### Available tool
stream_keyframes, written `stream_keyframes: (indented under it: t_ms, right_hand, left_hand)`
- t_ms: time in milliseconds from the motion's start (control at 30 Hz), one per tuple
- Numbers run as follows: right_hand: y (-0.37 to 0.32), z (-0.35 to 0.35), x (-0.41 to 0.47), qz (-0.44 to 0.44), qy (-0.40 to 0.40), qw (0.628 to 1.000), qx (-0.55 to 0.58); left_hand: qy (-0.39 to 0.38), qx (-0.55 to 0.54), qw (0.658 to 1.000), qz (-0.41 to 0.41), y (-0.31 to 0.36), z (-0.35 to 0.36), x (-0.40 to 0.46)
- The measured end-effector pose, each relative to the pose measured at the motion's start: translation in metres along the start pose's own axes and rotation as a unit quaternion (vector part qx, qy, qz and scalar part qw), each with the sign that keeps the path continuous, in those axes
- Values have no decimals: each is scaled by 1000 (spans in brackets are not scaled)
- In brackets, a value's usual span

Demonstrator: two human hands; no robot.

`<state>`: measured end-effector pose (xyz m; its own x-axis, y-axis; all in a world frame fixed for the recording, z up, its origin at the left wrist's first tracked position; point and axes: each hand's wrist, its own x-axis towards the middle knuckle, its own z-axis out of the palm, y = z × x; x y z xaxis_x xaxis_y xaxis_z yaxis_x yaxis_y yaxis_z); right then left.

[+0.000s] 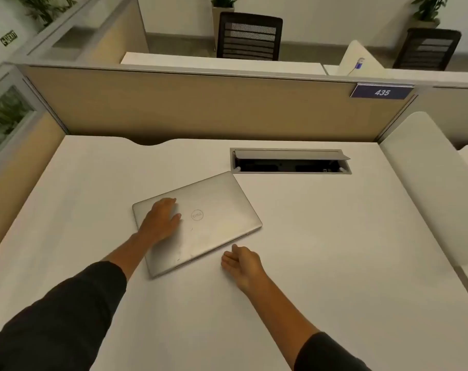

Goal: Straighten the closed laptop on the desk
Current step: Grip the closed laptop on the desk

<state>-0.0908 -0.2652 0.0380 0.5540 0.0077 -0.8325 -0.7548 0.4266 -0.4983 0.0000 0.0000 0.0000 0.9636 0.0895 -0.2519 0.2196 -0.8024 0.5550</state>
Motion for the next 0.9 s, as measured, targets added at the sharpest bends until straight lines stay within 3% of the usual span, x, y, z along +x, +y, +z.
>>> stream_keyframes:
  t_ms: [200, 533, 767, 900]
  right_hand:
    - [4, 13, 13, 36, 8, 999, 20]
    - [4, 30, 30, 74, 48, 994, 59]
    - [4, 42, 27, 62, 53, 994, 69]
    - [-4, 42, 25, 77, 54, 987, 128]
  left_hand:
    - [-46, 31, 998, -40, 14, -13, 45]
    - [-82, 122, 989, -15, 34, -10, 87]
    - [-77, 64, 994, -46, 38, -11, 100]
    - [-68, 27, 994, -77, 42, -11, 102]
